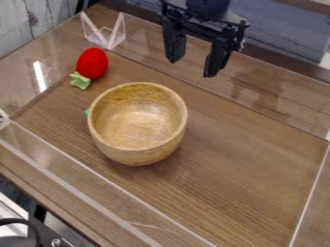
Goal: Move the red object to the right side of the table
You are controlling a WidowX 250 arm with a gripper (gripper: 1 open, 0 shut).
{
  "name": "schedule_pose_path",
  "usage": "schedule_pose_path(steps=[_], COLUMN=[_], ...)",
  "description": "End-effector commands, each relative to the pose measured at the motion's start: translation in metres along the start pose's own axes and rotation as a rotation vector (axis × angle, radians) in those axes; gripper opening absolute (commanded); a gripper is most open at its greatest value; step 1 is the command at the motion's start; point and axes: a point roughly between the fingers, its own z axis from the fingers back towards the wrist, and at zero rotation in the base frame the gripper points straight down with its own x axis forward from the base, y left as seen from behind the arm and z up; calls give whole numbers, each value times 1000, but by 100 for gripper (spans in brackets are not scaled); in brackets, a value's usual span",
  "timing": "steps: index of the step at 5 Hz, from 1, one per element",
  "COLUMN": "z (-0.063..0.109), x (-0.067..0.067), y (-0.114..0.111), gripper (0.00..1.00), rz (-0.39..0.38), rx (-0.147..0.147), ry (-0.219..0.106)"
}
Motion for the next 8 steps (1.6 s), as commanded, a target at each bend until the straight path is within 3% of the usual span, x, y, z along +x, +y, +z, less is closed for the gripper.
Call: schedule_pose_path(steps=[1, 2, 3, 4, 5, 6, 8], z=[-13, -13, -5, -2, -11, -20, -31], x=[3, 12, 13, 16, 15, 14, 30], y=[1, 36, 85, 135, 168, 181, 182], gripper=[100, 100, 100, 100, 100, 100, 100], rz=[-13, 8, -30, -49, -32, -39, -68], rx=[0, 5, 15, 32, 46, 51, 44], ry=[30, 14, -10, -16, -5, 11, 21])
